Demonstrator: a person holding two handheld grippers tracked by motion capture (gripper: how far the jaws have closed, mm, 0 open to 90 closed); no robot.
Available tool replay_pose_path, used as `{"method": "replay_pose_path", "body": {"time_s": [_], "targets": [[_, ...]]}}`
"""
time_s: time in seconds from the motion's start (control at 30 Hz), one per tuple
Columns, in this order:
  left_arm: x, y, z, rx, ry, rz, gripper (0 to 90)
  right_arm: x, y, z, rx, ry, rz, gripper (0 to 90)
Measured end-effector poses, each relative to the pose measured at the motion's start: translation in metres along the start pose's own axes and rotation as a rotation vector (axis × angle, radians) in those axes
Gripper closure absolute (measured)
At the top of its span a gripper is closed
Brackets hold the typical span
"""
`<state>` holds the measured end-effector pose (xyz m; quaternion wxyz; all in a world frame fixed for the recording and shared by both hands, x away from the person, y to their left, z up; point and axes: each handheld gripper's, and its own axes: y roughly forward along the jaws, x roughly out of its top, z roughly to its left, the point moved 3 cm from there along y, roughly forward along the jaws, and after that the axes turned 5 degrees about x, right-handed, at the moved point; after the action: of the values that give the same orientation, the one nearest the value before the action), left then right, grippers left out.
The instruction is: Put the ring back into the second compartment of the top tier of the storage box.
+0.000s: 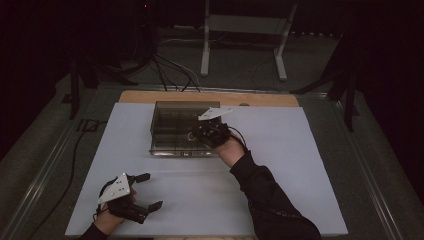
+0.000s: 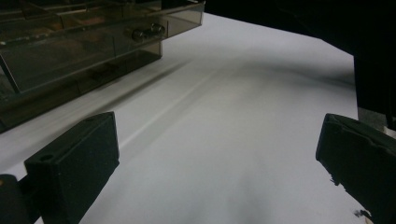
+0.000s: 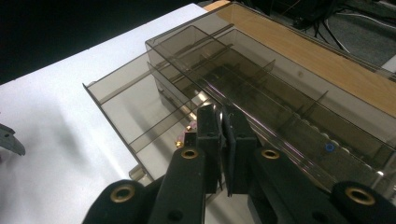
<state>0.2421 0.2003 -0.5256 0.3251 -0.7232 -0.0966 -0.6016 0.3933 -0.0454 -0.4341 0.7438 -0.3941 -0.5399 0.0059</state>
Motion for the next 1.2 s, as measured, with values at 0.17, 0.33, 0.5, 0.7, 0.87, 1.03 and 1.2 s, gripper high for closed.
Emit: {"method": "replay_pose_path", "body": {"time_s": [0.17,0.33,0.5,0.7,0.87,1.03,1.2], "targets": [[0.0,0.0,0.0,-0.001,-0.001,-0.004,0.6,0.003,0.005,0.002,0.001,-0.004,0.002,86.4],[0.001,-0.001,0.0,-0.003,-0.004,-0.007,0.6,0.005,0.011,0.004,0.003,0.0,0.007,86.3],[0.001,-0.001,0.0,-0.002,-0.006,-0.009,0.6,0.006,0.019,0.006,0.008,0.004,0.016,86.4],[0.001,-0.001,0.001,-0.001,-0.006,-0.008,0.6,0.008,0.026,0.007,0.004,0.009,0.009,86.0],[0.001,-0.002,0.001,-0.001,-0.006,-0.012,0.6,0.008,0.029,0.006,-0.016,0.002,-0.012,77.6],[0.0,-0.001,0.001,-0.001,-0.007,-0.008,0.6,0.006,0.028,0.005,-0.005,0.004,-0.013,55.9],[0.0,-0.001,0.001,0.001,-0.011,-0.006,0.6,0.005,0.024,0.008,0.03,-0.005,-0.018,43.7]]}}
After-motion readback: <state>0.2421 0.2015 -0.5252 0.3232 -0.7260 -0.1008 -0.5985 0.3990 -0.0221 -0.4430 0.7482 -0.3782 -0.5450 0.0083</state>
